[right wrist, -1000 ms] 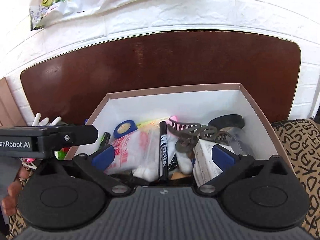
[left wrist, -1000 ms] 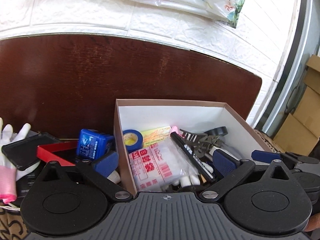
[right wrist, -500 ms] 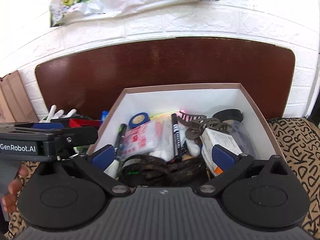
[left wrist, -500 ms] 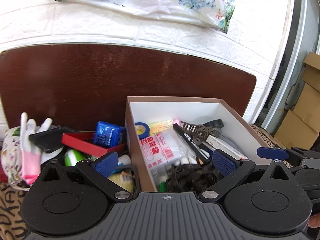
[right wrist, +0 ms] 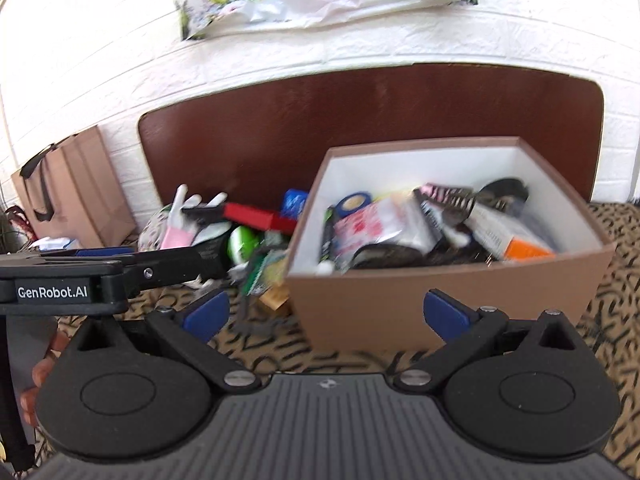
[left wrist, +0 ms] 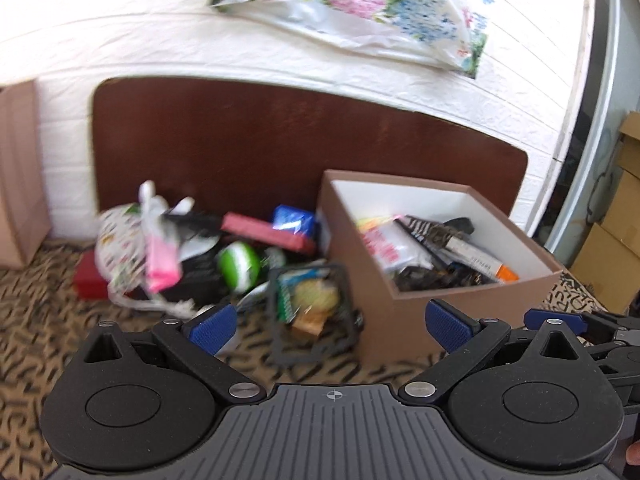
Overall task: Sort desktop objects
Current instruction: 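Open both grippers to drop the markers into the box, then move both grippers back to the pile toward the black plastic frame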
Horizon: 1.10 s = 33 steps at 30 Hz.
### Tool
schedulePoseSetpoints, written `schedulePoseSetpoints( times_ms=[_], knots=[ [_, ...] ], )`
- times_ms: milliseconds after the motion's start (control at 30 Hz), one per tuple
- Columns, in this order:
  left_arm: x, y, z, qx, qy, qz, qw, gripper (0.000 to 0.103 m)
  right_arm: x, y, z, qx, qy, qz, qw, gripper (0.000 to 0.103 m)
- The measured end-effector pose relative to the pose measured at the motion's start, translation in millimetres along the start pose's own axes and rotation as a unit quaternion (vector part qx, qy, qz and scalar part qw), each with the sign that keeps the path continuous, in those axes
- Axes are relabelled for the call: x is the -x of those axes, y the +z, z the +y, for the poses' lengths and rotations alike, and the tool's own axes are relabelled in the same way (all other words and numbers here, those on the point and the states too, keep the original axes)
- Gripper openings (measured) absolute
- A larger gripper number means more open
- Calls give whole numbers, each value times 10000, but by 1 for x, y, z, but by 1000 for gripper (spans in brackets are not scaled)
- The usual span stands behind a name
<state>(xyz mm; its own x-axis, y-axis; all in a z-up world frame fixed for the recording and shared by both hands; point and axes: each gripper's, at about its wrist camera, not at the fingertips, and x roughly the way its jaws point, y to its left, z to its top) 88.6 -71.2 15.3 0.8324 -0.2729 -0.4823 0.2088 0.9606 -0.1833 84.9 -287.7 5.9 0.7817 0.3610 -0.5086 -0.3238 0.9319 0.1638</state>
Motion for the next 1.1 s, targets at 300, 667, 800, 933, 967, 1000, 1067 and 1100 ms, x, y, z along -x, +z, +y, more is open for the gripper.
schedulePoseSetpoints(
  times_ms=[300,667,800,933,967,1000,1067,1100],
  knots=[
    [35,-68,48,404,361,175,9984,103,-5,-58,55,233,119,220,9994,103],
    [33,-91,91,684,290,424,9963,103,-47,-91,109,625,425,739,9944,103],
    [23,-84,102,823,132,428,9956,101,-59,-88,113,690,396,736,9941,103],
    [10,-78,108,837,-25,531,9951,92,-73,-84,114,718,297,701,9945,103],
    [6,-77,109,823,-71,547,9951,87,-76,-83,113,722,268,666,9948,103],
    [2,-74,109,803,-111,573,9951,83,-79,-82,113,723,237,630,9951,103],
    [-8,-70,108,758,-181,634,9949,76,-86,-79,112,696,177,554,9959,97],
    [-13,-67,108,763,-226,633,9948,71,-90,-76,111,685,147,534,9961,95]
  ],
)
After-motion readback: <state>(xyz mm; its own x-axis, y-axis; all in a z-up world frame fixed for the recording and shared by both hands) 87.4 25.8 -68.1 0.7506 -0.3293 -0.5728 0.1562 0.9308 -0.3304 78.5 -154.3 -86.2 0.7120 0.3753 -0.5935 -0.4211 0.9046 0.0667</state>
